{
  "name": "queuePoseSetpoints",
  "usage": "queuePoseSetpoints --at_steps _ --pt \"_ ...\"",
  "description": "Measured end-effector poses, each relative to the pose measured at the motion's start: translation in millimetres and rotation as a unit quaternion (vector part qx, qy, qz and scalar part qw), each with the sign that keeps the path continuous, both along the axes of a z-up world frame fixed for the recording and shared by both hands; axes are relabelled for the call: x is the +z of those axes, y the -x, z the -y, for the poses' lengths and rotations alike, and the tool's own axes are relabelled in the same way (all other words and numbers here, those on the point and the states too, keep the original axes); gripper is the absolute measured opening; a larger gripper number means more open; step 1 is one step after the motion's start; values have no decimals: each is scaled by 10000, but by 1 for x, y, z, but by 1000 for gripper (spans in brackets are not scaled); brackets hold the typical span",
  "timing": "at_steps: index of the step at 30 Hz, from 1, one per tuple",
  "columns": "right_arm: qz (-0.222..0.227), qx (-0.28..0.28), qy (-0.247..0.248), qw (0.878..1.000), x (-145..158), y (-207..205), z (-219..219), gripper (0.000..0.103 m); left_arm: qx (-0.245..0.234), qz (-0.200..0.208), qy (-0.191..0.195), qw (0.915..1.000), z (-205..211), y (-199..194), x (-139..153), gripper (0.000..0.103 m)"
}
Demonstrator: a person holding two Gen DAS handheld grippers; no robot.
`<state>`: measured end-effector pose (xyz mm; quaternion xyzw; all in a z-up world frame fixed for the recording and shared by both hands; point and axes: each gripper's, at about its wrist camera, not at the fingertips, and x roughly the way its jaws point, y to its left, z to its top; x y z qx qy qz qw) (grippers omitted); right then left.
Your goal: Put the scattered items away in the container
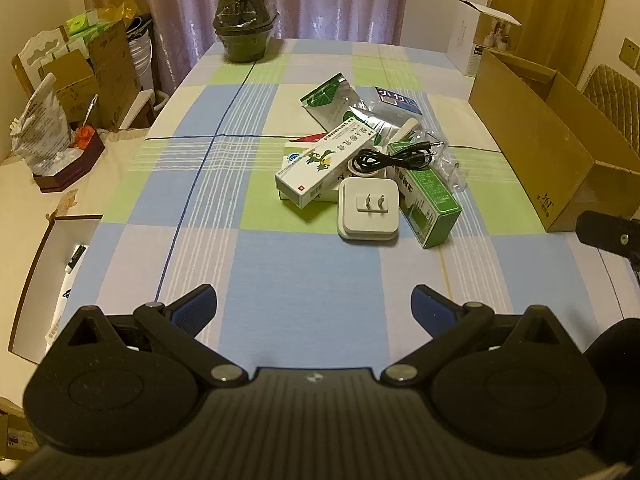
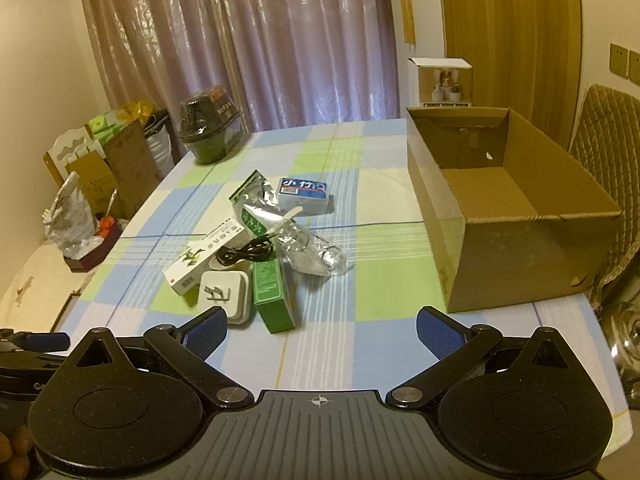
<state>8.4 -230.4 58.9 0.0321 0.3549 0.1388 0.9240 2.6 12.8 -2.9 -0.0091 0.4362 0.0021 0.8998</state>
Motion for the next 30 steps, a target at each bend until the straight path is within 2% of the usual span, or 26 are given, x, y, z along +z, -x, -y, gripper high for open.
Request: queuePoseSetpoints --at_steps 8,30 --pt "-24 -118 -135 9998 -1 -1 14 103 1 6 8 10000 -2 1 -1 102" --pt "-77 -68 -133 9999 -2 0 11 103 -11 -34 -18 10000 -1 0 -2 102"
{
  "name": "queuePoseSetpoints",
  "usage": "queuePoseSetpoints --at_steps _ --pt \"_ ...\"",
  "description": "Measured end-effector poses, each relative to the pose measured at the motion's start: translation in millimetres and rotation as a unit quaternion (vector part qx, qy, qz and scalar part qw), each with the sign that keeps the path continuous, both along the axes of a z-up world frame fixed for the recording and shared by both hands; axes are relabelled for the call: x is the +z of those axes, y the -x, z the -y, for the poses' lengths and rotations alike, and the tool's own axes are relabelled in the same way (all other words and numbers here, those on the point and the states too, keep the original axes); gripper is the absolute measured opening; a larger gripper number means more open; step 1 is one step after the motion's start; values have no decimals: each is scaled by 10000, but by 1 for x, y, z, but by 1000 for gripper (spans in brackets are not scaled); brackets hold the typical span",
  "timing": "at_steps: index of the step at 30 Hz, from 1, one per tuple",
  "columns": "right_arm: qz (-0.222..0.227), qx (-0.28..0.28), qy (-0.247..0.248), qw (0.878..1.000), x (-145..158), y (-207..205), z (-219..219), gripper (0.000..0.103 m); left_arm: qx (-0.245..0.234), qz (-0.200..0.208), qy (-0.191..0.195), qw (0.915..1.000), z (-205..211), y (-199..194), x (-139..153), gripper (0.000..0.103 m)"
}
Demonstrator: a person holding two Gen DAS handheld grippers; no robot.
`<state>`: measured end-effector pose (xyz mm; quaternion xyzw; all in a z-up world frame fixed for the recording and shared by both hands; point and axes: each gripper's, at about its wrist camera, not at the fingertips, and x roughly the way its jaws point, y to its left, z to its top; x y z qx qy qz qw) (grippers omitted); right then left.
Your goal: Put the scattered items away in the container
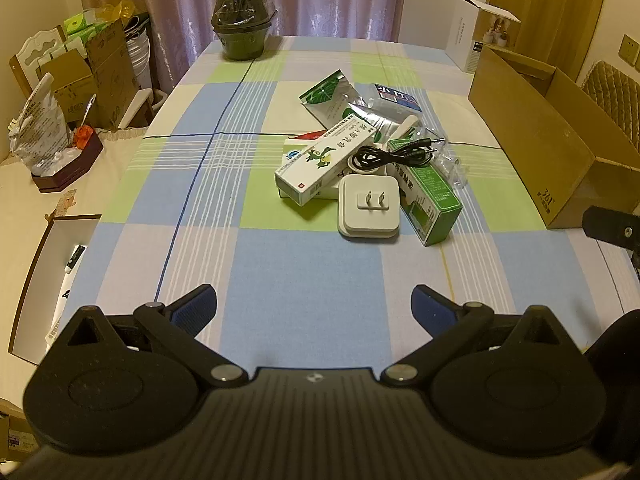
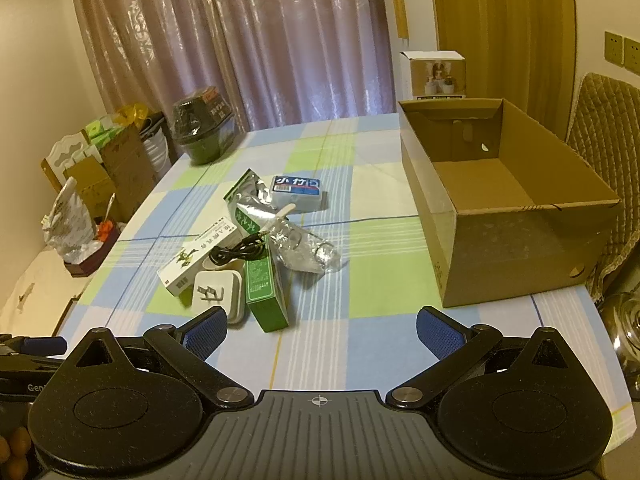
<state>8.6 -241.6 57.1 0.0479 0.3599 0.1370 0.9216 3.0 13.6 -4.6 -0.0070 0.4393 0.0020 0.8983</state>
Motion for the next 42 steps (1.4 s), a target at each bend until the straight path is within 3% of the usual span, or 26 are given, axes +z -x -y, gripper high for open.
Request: queuePoseSetpoints --at_steps 42 --pt "-50 -5 8 10000 -5 1 1 103 46 -24 59 10000 -2 0 -1 102"
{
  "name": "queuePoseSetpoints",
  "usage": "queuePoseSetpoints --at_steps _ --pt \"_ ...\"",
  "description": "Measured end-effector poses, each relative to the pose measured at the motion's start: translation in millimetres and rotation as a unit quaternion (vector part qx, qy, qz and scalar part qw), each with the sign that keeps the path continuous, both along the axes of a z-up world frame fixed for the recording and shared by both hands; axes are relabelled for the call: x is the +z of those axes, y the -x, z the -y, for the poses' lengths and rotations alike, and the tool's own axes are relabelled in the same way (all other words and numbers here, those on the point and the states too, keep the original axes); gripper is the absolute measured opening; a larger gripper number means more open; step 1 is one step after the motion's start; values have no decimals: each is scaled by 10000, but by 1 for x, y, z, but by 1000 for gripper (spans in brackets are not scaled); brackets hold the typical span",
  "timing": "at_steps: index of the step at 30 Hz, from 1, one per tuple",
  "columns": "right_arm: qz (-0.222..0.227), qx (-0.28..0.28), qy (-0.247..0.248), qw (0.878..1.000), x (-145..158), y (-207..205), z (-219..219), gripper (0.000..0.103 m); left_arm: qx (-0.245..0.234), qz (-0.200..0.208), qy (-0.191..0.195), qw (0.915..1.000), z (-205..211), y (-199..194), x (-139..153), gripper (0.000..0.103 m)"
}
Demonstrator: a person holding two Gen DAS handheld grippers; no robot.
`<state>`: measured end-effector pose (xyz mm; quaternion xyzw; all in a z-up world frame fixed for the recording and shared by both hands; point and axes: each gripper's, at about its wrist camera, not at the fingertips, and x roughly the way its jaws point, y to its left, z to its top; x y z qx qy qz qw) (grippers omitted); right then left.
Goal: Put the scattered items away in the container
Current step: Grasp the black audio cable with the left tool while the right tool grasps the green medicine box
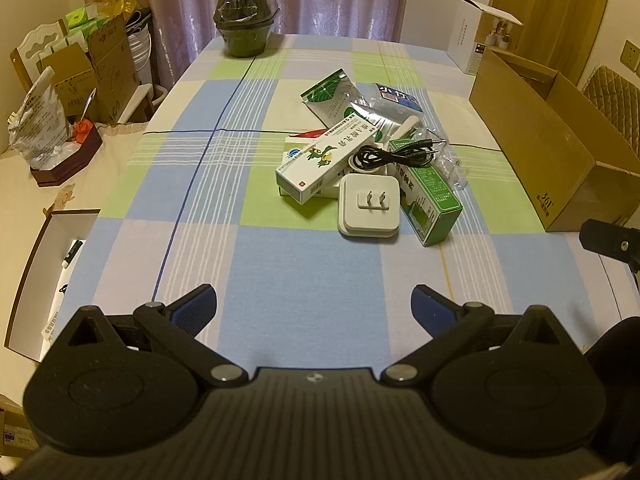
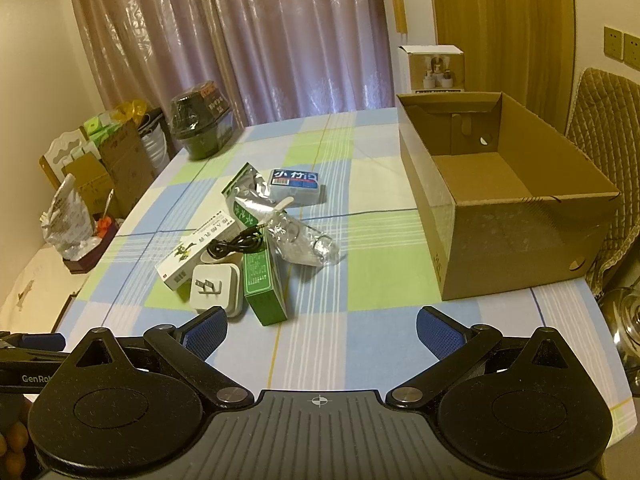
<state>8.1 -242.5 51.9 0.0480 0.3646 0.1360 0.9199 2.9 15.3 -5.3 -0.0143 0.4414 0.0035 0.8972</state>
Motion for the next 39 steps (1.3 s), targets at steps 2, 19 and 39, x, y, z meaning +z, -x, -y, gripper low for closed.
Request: queuePoseSetpoints --at_steps 2,19,39 --pt "0 1 3 10000 0 0 0 103 -4 -1 -1 10000 0 0 0 102" --pt "123 119 291 9994 7 -12 -14 103 167 -83 271 9995 -10 -4 2 102" --pt "-211 1064 733 9914 -46 -90 -84 103 -1207 498 -724 9888 -33 -97 3 102"
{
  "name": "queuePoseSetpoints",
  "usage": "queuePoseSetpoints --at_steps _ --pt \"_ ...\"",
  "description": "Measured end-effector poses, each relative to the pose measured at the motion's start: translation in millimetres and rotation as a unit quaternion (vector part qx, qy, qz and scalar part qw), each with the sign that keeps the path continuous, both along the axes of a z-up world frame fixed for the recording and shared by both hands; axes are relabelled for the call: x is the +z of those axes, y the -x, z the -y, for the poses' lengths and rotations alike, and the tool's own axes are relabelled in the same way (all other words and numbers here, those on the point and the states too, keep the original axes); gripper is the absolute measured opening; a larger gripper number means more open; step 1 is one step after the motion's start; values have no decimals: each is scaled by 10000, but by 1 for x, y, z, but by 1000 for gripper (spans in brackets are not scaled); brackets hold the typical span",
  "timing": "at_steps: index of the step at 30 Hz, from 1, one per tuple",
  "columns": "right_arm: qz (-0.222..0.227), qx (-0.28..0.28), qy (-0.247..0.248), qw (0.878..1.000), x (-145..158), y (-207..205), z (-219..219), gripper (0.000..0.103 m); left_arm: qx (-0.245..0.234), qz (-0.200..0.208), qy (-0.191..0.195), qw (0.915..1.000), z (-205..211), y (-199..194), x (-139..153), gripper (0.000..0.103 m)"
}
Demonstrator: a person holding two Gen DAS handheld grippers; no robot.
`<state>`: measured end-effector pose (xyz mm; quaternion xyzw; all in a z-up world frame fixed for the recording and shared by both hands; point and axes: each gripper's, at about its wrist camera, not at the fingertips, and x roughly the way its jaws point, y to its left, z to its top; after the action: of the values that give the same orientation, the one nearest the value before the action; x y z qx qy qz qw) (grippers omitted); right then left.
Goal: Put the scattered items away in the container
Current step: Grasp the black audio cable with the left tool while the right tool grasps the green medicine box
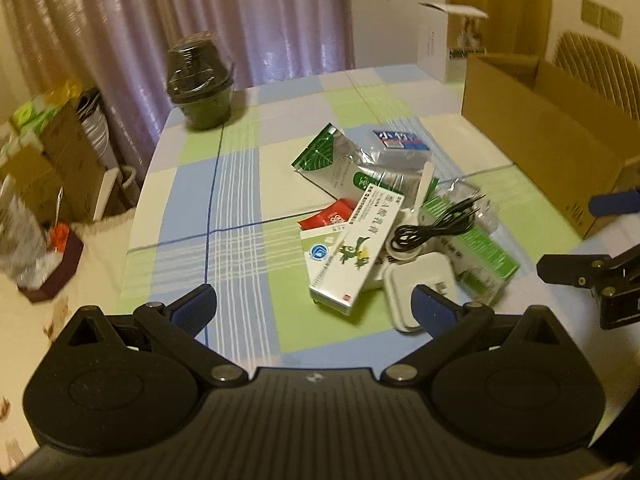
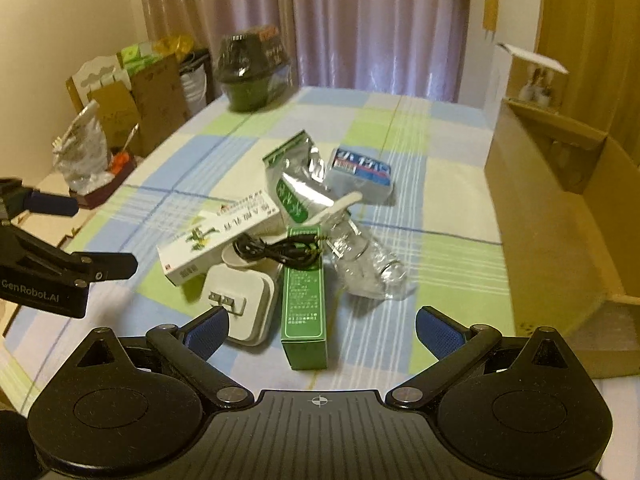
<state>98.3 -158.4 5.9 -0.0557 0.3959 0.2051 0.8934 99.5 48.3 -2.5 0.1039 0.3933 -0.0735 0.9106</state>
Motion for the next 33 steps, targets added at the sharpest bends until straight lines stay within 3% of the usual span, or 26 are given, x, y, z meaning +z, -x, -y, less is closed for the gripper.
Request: queuePoseSetpoints --at_steps 2,3,5,10,13,17,23,25,27,33 --pt "-44 5 4 10000 -8 -5 -2 103 -95 -69 -62 9999 0 -9 -8 102" --pt "-42 11 26 10000 -11 -7 -3 91 -138 -100 -75 9998 0 -13 -13 101" --pt "-135 104 63 9998 -18 -12 -3 76 -287 -115 -112 9995 1 -21 -19 101" --pt "-199 208 132 9995 -30 -15 1 76 -1238 -67 -268 9919 17 -38 -21 93" --pt "-163 267 133 9994 -31 -13 4 76 -2008 -80 -626 9776 38 -50 -23 85" --pt "-97 370 130 9992 -30 -11 5 76 -2949 -192 -1080 9492 66 -63 -31 66" --pt "-98 417 89 9990 -33 -14 3 76 -3822 -225 -1555 9106 99 -71 -42 46" --pt "-117 408 48 9991 -34 -15 3 76 -4029 -335 -1767 8974 107 -76 -49 33" --pt "-129 407 23 9991 -34 -16 3 76 -4127 -462 -1813 8915 111 -80 -54 24" --pt "-142 380 -45 9992 -36 -19 2 76 -4288 -572 -1814 8831 113 -84 -64 16"
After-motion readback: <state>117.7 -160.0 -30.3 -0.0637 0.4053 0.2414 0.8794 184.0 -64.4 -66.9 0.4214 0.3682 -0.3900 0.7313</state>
